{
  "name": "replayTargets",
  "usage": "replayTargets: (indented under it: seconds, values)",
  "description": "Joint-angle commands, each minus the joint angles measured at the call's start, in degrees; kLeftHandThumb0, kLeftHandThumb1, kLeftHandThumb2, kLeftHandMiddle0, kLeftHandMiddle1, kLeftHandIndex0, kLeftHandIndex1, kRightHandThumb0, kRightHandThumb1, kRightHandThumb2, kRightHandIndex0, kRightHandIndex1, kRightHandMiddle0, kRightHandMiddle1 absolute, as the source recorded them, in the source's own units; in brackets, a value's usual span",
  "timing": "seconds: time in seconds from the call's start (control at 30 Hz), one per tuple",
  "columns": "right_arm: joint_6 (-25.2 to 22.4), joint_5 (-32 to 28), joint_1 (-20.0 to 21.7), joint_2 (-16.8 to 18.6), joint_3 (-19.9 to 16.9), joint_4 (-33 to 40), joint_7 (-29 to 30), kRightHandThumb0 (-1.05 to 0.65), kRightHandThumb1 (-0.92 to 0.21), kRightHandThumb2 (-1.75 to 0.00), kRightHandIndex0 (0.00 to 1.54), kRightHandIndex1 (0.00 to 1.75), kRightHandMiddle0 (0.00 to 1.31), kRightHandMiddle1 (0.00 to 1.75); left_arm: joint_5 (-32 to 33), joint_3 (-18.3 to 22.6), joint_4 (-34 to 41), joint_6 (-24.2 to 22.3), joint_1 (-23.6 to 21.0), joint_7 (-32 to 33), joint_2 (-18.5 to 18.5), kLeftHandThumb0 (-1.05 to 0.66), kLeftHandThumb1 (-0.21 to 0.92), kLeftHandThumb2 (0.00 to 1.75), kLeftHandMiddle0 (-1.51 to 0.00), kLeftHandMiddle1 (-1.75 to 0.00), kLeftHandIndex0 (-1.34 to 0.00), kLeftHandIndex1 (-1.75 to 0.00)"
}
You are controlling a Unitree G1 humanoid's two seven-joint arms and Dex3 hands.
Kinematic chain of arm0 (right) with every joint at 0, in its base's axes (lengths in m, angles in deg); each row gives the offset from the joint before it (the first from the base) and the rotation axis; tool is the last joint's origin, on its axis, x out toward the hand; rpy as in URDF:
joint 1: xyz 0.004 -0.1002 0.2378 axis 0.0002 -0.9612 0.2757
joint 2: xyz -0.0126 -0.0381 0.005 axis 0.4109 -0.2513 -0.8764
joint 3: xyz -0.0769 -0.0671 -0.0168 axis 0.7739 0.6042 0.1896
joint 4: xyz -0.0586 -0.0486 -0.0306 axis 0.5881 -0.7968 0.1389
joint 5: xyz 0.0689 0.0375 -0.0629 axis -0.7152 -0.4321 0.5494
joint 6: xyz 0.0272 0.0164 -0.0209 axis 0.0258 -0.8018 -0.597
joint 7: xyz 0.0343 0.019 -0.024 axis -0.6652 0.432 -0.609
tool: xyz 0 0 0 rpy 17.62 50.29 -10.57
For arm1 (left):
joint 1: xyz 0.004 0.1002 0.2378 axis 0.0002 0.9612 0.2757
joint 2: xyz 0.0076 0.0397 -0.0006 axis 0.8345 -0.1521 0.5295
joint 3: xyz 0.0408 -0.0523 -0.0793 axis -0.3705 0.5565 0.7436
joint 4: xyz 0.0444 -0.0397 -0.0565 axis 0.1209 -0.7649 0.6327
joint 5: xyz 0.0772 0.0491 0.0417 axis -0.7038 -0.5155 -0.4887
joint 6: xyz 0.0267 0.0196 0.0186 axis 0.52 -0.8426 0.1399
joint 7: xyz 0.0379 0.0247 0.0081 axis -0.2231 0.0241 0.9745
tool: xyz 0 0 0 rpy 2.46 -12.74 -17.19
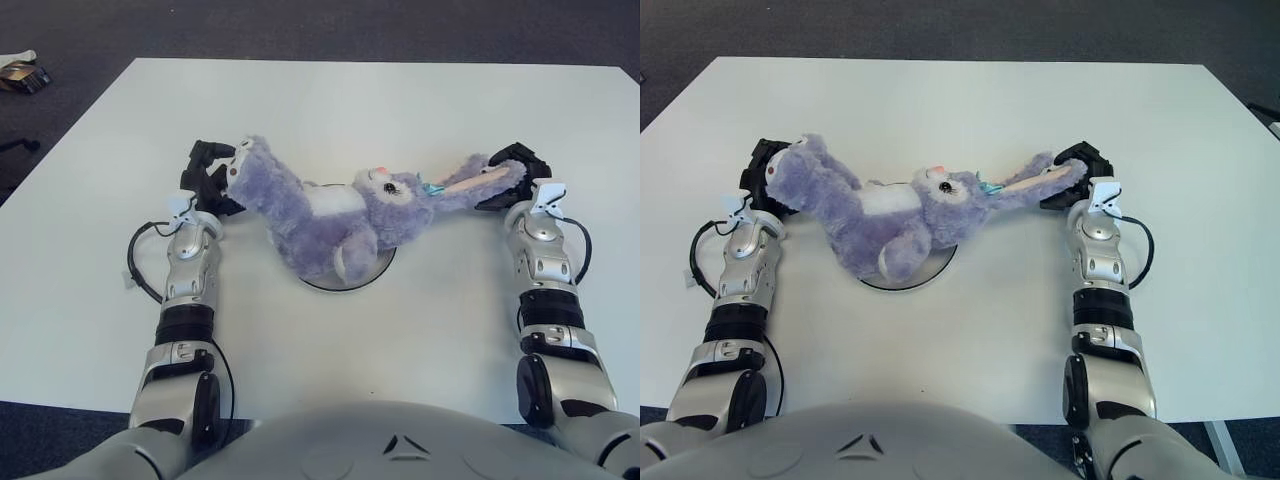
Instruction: Put the doll into the plate.
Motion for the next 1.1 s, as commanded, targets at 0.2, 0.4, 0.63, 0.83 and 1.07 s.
replayTargets:
  seconds: [0.2, 0.4, 0.63, 0.83, 1.07]
  values:
    - [-1.8, -0.2, -2.1, 0.7, -0.9, 4.0, 0.6, -0.01, 0.04, -1.68, 0.87, 1.75, 0.71, 1.62, 0.6, 0.2, -0.2, 0.3, 2.5, -0.2, -0.6, -0.02, 0.23, 1.44, -0.71, -1.75, -0.40, -1.75]
    - [-2.7, -0.2, -2.8, 0.8, -1.3, 5.6, 0.5, -0.01, 0.03, -1.67, 0.87, 1.75, 0.71, 1.61, 0.5, 0.0, 1.3, 0.3, 3.4, -0.3, -0.7, -0.02, 0.22, 1.45, -0.72, -1.75, -0.41, -1.75]
    - [-3.0, -0.3, -3.5, 1.0, -2.1, 7.0, 1.0, -0.01, 0.01, -1.64, 0.85, 1.75, 0.70, 1.59, 0.9, 0.2, 2.3, 0.5, 3.8, -0.3, -1.1, -0.02, 0.21, 1.46, -0.73, -1.75, -0.42, -1.75]
    - [-3.5, -0.6, -3.6, 0.9, -3.2, 7.5, 1.5, -0.01, 0.00, -1.66, 0.84, 1.75, 0.67, 1.66, 1.5, 0.5, 3.6, 0.4, 4.4, 0.3, -1.8, -0.02, 0.20, 1.48, -0.74, -1.75, -0.43, -1.75]
    - [-4.1, -0.8, -4.1, 1.1, -4.1, 8.1, 1.9, -0.01, 0.00, -1.68, 0.84, 1.75, 0.64, 1.73, 2.3, 1.0, 5.0, 0.1, 4.7, 1.3, -2.6, -0.01, 0.21, 1.46, -0.69, -1.75, -0.47, -1.74]
